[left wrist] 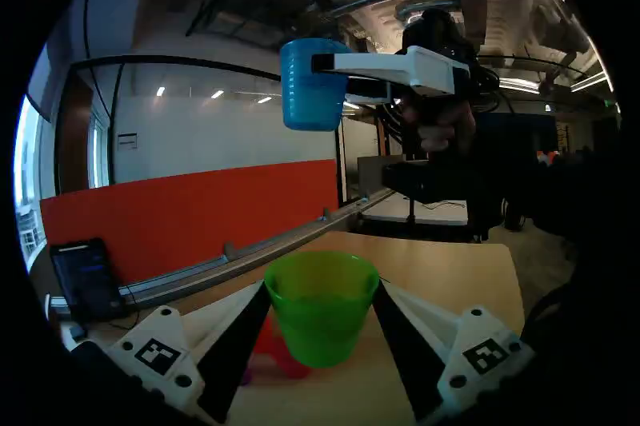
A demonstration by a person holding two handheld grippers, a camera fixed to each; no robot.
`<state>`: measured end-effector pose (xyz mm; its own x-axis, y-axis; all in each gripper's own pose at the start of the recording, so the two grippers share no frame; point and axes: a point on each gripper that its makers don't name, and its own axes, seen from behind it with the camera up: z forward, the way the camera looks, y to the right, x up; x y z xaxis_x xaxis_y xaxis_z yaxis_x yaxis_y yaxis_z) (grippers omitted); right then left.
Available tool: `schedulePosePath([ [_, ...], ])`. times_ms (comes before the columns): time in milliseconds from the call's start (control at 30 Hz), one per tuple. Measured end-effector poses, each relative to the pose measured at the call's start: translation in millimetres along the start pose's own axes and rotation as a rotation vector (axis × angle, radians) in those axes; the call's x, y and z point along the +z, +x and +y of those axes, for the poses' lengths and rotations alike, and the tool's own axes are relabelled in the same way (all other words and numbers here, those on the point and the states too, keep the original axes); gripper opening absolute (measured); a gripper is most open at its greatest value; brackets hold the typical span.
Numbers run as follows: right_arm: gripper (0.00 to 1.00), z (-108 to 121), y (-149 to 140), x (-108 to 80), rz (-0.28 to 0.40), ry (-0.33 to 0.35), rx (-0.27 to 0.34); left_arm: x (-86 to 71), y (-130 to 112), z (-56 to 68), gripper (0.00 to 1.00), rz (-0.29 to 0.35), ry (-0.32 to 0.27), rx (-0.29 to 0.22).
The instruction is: Pour water
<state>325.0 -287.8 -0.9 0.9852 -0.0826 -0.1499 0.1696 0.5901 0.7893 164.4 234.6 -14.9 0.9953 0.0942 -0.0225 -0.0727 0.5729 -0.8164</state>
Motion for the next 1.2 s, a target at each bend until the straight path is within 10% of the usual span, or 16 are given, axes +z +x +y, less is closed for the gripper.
schedulePosePath([
  [1200,0.91,37,-84,-66.2,-0.083,-0.115,0.015,-24.5,-18,-45.1,0.87,-0.056,0.111,0.016],
])
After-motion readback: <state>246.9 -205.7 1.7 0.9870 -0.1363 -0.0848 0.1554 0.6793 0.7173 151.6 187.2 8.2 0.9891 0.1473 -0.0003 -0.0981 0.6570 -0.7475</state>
